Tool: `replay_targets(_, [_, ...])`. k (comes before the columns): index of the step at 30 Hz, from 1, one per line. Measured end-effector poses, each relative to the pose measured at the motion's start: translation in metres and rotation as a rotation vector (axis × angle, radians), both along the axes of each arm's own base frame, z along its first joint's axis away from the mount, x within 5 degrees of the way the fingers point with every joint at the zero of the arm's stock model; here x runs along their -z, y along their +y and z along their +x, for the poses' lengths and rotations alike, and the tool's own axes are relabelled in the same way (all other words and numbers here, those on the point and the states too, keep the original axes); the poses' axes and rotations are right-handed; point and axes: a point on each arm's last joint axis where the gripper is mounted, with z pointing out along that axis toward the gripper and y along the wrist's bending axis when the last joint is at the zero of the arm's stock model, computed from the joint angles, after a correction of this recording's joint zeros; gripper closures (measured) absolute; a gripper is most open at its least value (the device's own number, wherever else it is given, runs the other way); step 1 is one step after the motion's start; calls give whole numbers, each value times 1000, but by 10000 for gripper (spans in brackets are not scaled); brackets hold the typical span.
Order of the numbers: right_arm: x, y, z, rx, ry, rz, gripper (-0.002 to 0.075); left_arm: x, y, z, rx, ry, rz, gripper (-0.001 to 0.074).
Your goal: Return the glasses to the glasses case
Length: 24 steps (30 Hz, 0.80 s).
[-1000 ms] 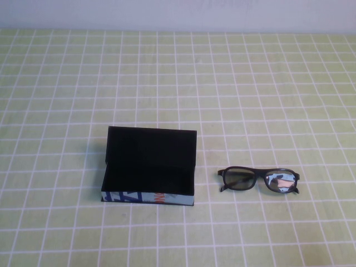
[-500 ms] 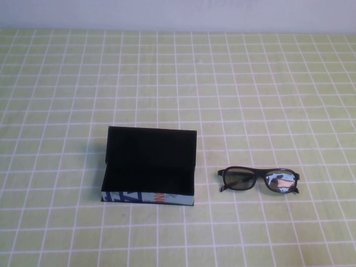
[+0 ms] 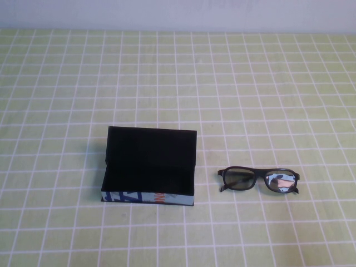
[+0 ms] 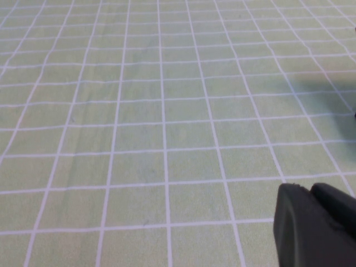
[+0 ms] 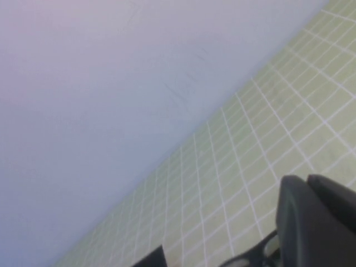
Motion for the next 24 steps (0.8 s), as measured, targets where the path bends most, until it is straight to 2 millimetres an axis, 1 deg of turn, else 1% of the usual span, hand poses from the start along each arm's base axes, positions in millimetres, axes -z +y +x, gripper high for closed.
replay_targets(2, [2, 4, -1, -46, 17, -26, 737, 0, 0, 0, 0, 0, 0, 737])
replay_targets(5, [-6, 15, -3, -169, 51, -58, 737, 0, 0, 0, 0, 0, 0, 737])
replay_targets(8, [-27, 25, 0, -290, 120, -94, 737, 0, 0, 0, 0, 0, 0, 737])
replay_targets(11, [-46, 35, 9, -434, 239, -183, 737, 0, 0, 0, 0, 0, 0, 737])
replay_targets(13, [-58, 41, 18, -540, 347, -260, 737, 0, 0, 0, 0, 0, 0, 737])
replay_targets(14, [-61, 43, 22, -588, 399, -300, 737, 0, 0, 0, 0, 0, 0, 737])
replay_targets(16, [-67, 44, 35, -670, 520, -365, 737, 0, 0, 0, 0, 0, 0, 737])
replay_targets(17, [-71, 44, 41, -695, 555, -395, 737, 0, 0, 0, 0, 0, 0, 737])
replay_targets(21, [-75, 40, 63, -780, 722, -524, 737, 0, 0, 0, 0, 0, 0, 737])
replay_targets(24, [-75, 36, 76, -809, 796, -598, 737, 0, 0, 0, 0, 0, 0, 737])
